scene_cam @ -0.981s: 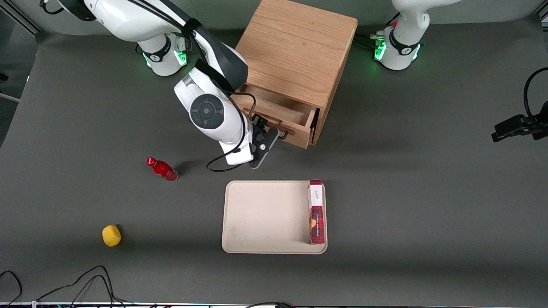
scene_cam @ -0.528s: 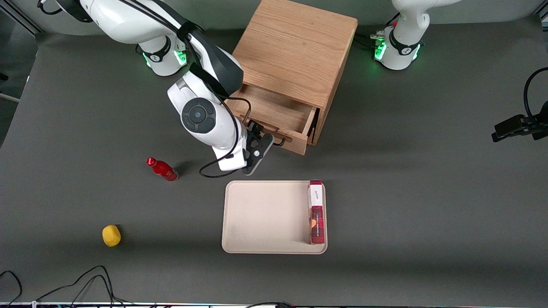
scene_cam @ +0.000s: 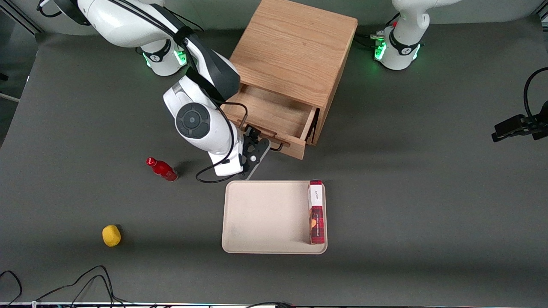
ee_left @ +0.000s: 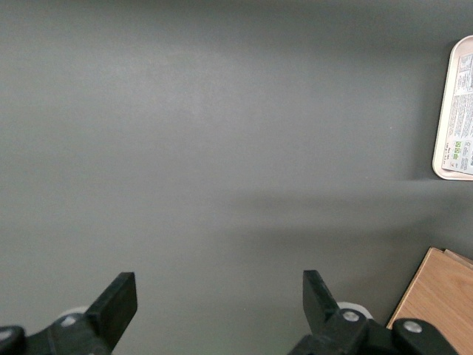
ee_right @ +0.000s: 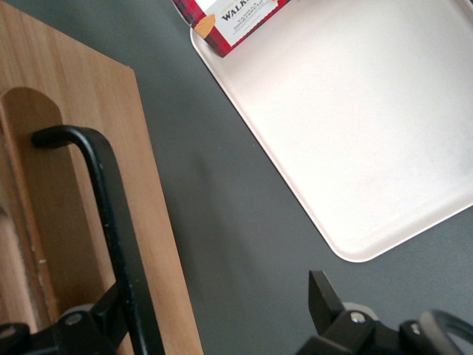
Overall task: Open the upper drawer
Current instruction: 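Keep pulling the upper drawer further out with the right gripper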
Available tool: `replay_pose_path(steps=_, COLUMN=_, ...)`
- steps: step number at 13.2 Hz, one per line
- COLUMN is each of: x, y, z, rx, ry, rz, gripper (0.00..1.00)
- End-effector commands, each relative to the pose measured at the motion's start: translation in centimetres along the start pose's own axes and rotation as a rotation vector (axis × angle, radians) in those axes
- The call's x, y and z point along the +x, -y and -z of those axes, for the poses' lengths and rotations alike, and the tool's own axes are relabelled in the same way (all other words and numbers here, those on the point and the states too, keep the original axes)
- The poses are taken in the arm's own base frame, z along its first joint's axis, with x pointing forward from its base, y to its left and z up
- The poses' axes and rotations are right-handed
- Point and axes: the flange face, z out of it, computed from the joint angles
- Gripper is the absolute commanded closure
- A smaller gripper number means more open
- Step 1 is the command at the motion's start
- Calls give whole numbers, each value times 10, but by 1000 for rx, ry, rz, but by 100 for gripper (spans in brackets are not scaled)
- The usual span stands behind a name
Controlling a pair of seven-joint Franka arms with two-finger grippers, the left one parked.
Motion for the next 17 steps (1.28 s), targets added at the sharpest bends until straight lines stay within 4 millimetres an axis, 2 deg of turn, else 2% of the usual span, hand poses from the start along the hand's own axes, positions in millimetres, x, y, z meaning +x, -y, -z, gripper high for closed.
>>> replay_pose_path(steps=1, x=7, y=-12, z=5, rx=-11, ry=-17, rz=31, gripper=0)
replay_pose_path(steps=6, x=8, y=-20, z=6, rx=-11, ry=-26, rz=23, gripper=0)
replay_pose_path(steps=9, x=9, y=-29, z=10, rx=-14, ry=-38, rz=30, gripper=0)
replay_pose_path(steps=11, x=8, y=-43, z=10, rx=-32, ry=-40, rz=17, gripper=0)
replay_pose_path(steps=17, x=11, y=-53, z=13, rx=-47, ry=-48, rz=21, gripper=0)
